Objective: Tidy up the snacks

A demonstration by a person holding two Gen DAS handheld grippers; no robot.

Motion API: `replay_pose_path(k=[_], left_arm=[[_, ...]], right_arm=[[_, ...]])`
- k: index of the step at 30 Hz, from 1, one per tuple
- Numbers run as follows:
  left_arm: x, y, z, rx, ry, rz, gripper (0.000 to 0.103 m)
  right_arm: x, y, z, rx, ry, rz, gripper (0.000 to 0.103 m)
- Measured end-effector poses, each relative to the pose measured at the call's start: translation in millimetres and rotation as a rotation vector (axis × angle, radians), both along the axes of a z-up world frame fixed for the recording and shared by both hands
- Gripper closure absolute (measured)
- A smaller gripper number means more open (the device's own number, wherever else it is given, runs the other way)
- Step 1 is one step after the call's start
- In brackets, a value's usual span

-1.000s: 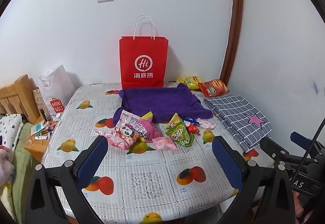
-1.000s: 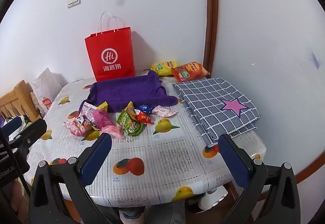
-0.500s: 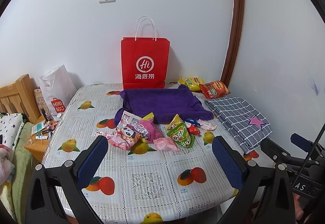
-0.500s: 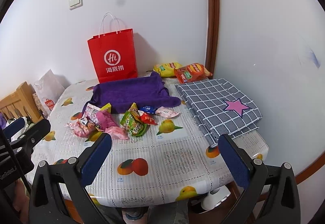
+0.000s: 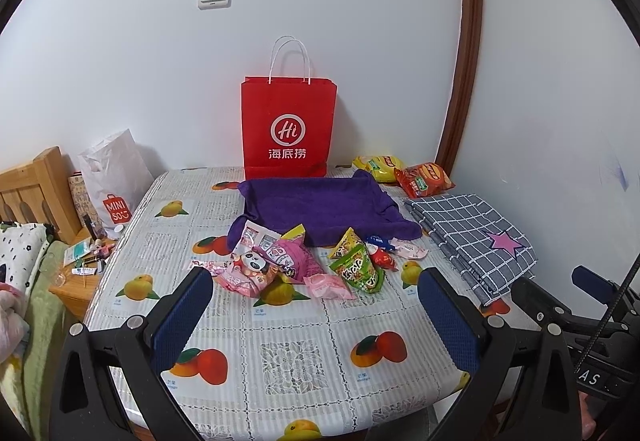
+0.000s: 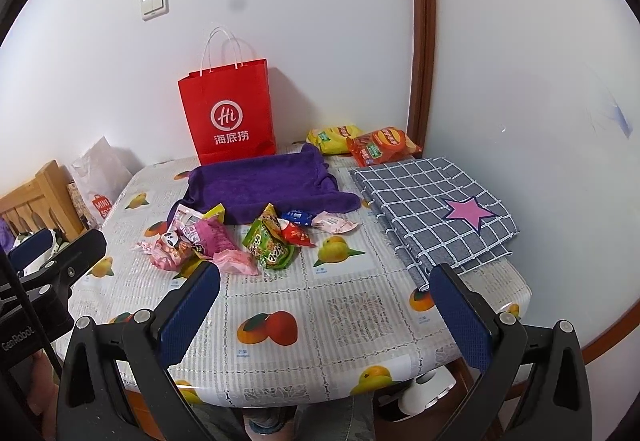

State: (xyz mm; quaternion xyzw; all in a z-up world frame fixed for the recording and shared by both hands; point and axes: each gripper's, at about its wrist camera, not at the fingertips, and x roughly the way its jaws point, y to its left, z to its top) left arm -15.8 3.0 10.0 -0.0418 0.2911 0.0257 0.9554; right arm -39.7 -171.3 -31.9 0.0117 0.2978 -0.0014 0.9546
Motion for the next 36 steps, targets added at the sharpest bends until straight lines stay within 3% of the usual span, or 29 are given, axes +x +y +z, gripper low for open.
replay_pose_path(k=[36], left_arm=[[-5.0, 3.0, 0.4, -0.005, -0.003, 0.003, 0.000]], right_arm=[[-7.5, 5.7, 2.5, 0.007, -0.013, 0.013, 0.000]])
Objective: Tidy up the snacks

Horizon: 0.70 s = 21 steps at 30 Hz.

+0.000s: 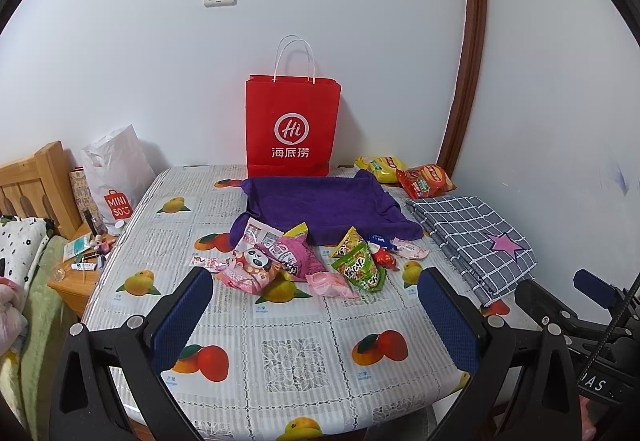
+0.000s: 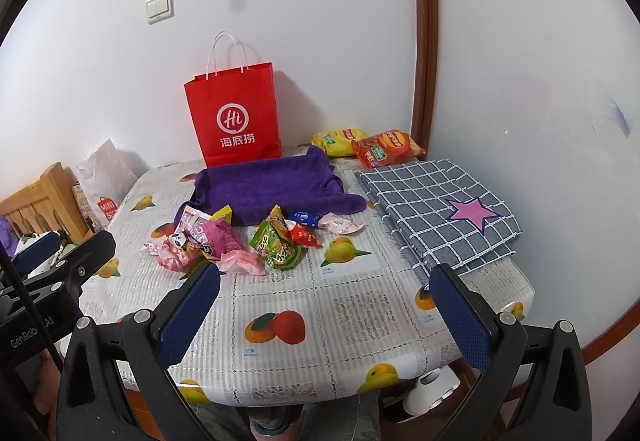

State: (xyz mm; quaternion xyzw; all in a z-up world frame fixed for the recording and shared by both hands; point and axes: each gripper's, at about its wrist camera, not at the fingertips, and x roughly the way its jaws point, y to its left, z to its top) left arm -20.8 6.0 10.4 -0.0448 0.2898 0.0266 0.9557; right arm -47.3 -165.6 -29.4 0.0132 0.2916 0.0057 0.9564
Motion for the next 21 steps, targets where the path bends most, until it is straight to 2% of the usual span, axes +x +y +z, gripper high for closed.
replay_pose_path(k=[21], left_arm=[[0.0, 4.7, -3.4, -0.014, 0.006, 0.005, 0.000]], right_arm=[[-3.3, 4.1, 1.0, 0.017, -0.005, 0.008, 0.000]])
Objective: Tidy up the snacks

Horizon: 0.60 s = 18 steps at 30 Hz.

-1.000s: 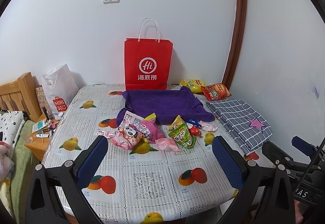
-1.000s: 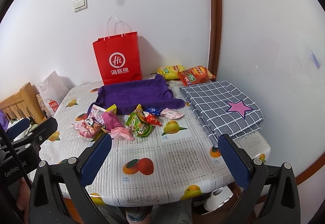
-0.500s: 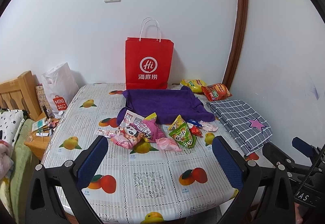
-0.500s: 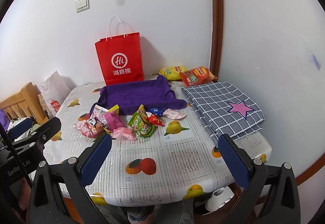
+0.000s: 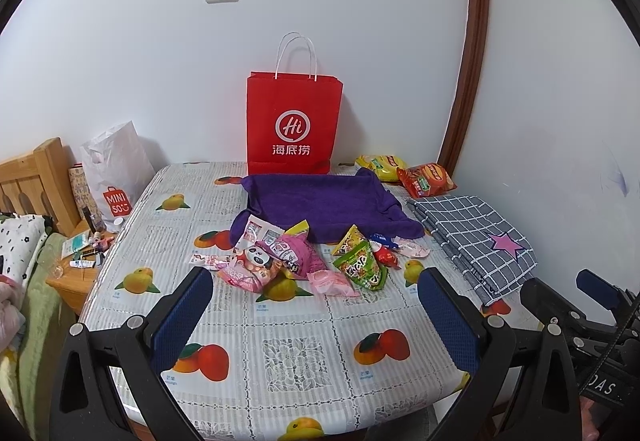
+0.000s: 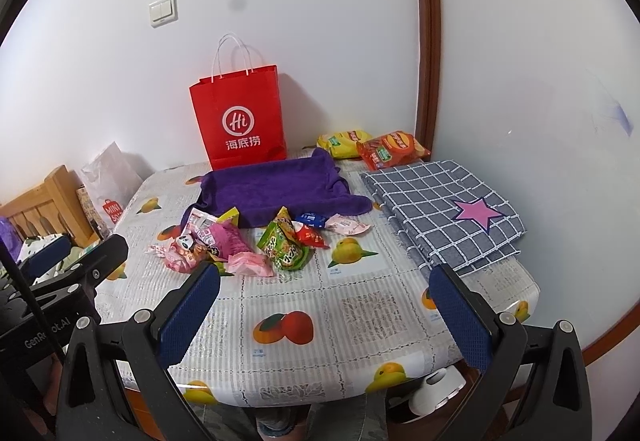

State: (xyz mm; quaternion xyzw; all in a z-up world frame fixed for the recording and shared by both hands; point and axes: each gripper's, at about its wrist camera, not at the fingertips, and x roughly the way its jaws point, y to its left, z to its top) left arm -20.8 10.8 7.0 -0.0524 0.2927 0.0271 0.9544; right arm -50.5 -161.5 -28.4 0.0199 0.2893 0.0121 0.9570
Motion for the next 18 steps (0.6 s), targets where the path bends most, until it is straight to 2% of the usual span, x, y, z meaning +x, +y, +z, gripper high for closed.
replay_pose_path(k=[18], left_arm=[[27.0, 14.4, -16.5, -0.013, 0.024, -0.025, 0.000]], right_arm=[[23.9, 7.6, -14.9, -0.011, 0.027, -0.018, 0.000]])
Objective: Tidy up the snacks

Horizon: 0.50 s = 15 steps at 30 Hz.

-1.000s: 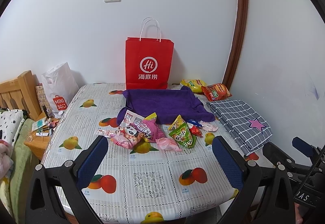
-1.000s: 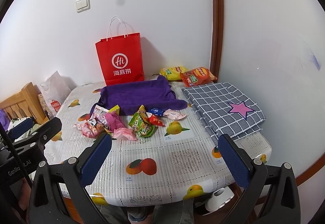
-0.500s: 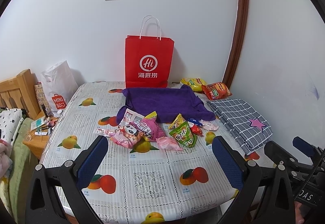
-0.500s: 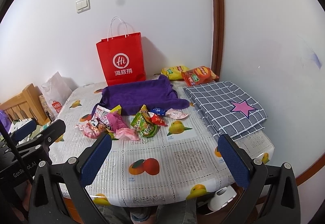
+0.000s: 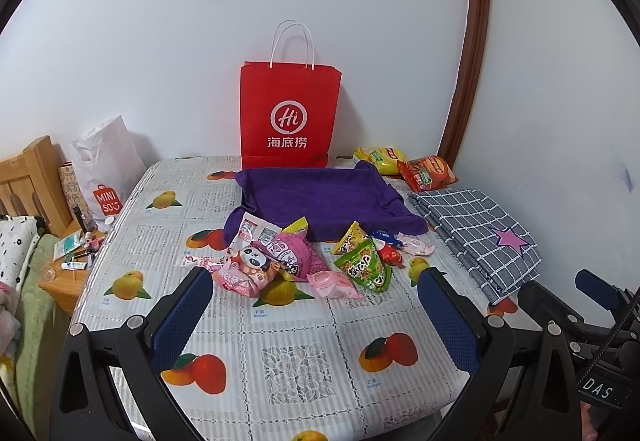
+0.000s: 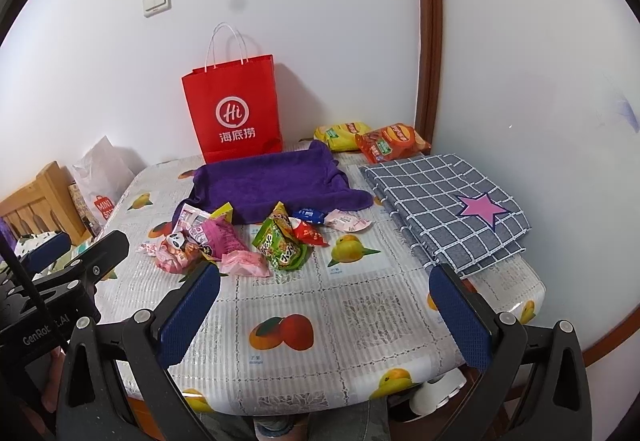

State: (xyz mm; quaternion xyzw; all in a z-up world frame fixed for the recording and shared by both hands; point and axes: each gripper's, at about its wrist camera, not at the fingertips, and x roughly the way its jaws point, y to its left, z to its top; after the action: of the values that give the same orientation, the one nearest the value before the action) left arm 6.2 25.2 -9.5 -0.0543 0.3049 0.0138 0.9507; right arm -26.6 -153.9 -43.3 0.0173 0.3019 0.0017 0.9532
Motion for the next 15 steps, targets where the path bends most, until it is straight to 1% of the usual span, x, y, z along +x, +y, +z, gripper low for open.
replay_pose_path(k=[7, 15], left_arm=[[17.9, 5.0, -10.5, 0.015, 0.013, -0.010, 0.000], [48.0, 22.9, -33.7, 0.009, 0.068, -0.013, 0.000]], right_arm=[[23.3, 4.9, -14.7, -0.006, 0.037, 0.011, 0.000], [57.1, 9.6, -35.8, -0.007, 0.101, 0.002, 0.000]])
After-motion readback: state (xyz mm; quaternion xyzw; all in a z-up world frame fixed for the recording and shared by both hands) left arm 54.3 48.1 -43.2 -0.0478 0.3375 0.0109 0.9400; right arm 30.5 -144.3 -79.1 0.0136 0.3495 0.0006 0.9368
